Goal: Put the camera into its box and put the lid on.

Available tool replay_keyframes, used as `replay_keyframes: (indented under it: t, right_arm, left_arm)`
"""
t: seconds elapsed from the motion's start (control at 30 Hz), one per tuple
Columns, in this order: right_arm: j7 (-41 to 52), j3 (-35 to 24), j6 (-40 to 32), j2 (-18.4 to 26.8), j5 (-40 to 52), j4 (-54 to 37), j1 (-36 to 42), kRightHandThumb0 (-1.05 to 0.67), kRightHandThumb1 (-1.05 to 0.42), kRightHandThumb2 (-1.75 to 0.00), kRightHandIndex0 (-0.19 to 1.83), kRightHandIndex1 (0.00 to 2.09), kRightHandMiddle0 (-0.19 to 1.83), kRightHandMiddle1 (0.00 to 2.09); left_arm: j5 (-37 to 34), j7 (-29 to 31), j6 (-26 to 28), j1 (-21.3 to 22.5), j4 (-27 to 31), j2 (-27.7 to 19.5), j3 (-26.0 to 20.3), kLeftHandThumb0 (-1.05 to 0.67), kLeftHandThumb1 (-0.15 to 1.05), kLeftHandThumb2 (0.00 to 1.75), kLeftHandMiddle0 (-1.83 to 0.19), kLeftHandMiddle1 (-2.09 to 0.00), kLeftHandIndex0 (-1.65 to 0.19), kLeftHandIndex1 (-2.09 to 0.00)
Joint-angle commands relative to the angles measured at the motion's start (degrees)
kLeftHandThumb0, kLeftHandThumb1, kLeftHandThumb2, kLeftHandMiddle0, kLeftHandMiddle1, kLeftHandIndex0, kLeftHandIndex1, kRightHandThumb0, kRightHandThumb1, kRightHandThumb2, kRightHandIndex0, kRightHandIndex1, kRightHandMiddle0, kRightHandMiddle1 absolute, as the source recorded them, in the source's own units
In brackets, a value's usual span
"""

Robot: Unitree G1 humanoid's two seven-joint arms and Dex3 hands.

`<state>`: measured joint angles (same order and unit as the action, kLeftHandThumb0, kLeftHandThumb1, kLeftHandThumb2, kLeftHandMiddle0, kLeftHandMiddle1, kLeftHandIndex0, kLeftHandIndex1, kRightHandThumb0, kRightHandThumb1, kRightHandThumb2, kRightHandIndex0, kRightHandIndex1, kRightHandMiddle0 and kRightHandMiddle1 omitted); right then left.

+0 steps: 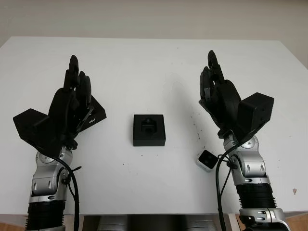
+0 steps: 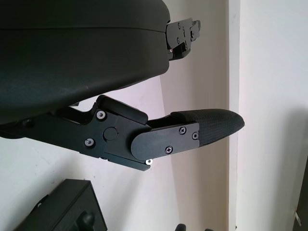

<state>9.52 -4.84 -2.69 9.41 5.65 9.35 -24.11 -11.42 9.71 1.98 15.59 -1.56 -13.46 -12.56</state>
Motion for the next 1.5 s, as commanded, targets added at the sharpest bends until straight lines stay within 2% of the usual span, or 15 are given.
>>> replay_keyframes:
  t: [0.0, 0.33, 0.53, 0.57, 0.67, 0.73, 0.9, 1.0, 1.1, 1.23, 1.33, 1.47]
  right_arm:
    - [0.1, 0.2, 0.6, 0.1, -0.3, -0.4, -0.1, -0.76, -1.05, -0.71, -0.19, 0.0, -0.19, 0.0]
    - [2.2, 0.4, -0.3, 1.1, -0.7, -0.7, -0.2, -0.77, -1.05, -0.69, -0.19, 0.0, -0.19, 0.0]
    - [4.1, -0.5, -5.1, 5.1, -1.1, -8.6, 1.3, -0.83, -1.05, -0.41, -0.14, 0.04, -0.12, 0.05]
    - [4.6, -0.6, -4.8, 6.1, -1.4, -9.8, 1.6, -0.79, -1.05, -0.28, -0.06, 0.08, -0.05, 0.09]
    - [9.1, -1.7, -6.5, 10.2, 0.5, -13.8, 2.7, -0.7, -1.01, -0.11, 0.03, 0.12, 0.01, 0.13]
    - [12.4, -2.9, -6.9, 12.7, 2.3, -14.9, 3.1, -0.64, -0.97, -0.07, 0.06, 0.14, 0.02, 0.15]
    - [17.5, -4.7, -6.4, 16.3, 5.2, -14.2, 3.9, -0.5, -0.91, -0.04, 0.06, 0.14, 0.0, 0.21]
    - [19.6, -5.2, -6.8, 18.5, 5.6, -14.6, 5.0, -0.55, -0.87, -0.03, 0.04, 0.13, -0.02, 0.24]
    - [22.8, -4.6, -6.0, 22.5, 3.7, -14.5, 5.9, -0.62, -0.84, -0.03, -0.03, 0.09, -0.04, 0.25]
    - [25.4, -4.2, -3.4, 26.4, 1.1, -14.1, 7.2, -0.58, -0.8, -0.03, -0.09, 0.06, -0.03, 0.24]
    - [25.7, -3.7, 1.3, 29.6, -3.7, -13.7, 9.0, -0.65, -0.8, -0.04, -0.03, 0.08, 0.07, 0.25]
    - [27.0, -3.7, 3.7, 31.4, -5.2, -12.6, 10.5, -0.67, -0.81, -0.06, -0.02, 0.07, 0.16, 0.21]
  left_arm:
    - [0.0, -0.1, -0.2, 0.2, 0.4, 0.1, 0.1, -0.8, 1.05, 0.59, 0.19, 0.0, 0.19, 0.0]
    - [0.1, 0.6, 0.8, 0.2, 0.5, -0.2, 0.4, -0.81, 1.05, 0.58, 0.19, 0.0, 0.19, 0.0]
    - [-0.3, 0.8, 0.6, 0.0, 0.5, -0.2, 0.1, -0.81, 1.05, 0.57, 0.19, 0.0, 0.19, 0.0]
    - [-0.1, 0.7, 0.4, 0.0, 0.3, -0.4, 0.2, -0.81, 1.05, 0.58, 0.19, 0.0, 0.19, 0.0]
    - [-0.4, 1.2, 0.8, 0.1, 0.1, -0.6, 0.0, -0.82, 1.05, 0.57, 0.19, 0.0, 0.19, 0.0]
    - [-0.8, 1.5, 1.0, 0.3, -0.2, -0.7, -0.2, -0.82, 1.05, 0.57, 0.19, 0.0, 0.19, 0.0]
    - [-1.1, 2.7, 0.6, 0.7, -1.1, -0.9, -0.3, -0.8, 1.05, 0.57, 0.19, 0.0, 0.19, 0.0]
    - [-0.6, 2.4, 0.7, 0.9, -1.0, -0.8, -0.1, -0.81, 1.05, 0.57, 0.19, 0.0, 0.19, 0.0]
    - [-0.7, 2.7, 1.1, 1.0, -0.9, -1.0, 0.0, -0.81, 1.05, 0.57, 0.19, 0.0, 0.19, 0.0]
    - [-0.4, 2.0, 1.1, 1.2, -0.9, -1.0, -0.1, -0.81, 1.05, 0.57, 0.19, 0.0, 0.19, 0.0]
    - [-0.6, 2.1, 1.1, 1.1, -0.9, -1.0, -0.2, -0.81, 1.05, 0.57, 0.19, 0.0, 0.19, 0.0]
    - [-0.6, 1.9, 1.1, 1.1, -1.0, -1.0, -0.4, -0.81, 1.05, 0.56, 0.19, 0.0, 0.19, 0.0]
